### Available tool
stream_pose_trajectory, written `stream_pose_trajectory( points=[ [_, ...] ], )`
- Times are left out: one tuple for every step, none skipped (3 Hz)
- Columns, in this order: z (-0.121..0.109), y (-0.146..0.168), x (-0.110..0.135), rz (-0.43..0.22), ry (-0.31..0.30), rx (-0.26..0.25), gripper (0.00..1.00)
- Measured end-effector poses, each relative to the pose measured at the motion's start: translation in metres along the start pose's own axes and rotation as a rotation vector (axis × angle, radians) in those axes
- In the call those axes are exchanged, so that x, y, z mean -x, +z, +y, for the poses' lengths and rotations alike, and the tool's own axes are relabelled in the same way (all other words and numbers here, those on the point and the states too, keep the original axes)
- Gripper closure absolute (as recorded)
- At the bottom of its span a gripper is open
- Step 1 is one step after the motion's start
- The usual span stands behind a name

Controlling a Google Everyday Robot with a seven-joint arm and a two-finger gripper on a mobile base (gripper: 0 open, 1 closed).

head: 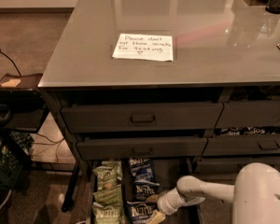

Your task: Pick blue chip bag from bottom drawer and place on counter

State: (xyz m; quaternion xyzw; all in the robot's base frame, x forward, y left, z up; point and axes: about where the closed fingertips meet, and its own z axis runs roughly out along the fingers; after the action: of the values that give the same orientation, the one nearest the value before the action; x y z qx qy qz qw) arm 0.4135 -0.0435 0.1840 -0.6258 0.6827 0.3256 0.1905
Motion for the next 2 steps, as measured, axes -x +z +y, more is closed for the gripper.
stream_pose_trajectory(
  points=[
    [-0.0007,0.0054,-0.0037,0.016,0.002,0.016,0.56],
    [0.0002,0.007,-0.0028,0.028,0.0,0.026,0.79]
  ],
)
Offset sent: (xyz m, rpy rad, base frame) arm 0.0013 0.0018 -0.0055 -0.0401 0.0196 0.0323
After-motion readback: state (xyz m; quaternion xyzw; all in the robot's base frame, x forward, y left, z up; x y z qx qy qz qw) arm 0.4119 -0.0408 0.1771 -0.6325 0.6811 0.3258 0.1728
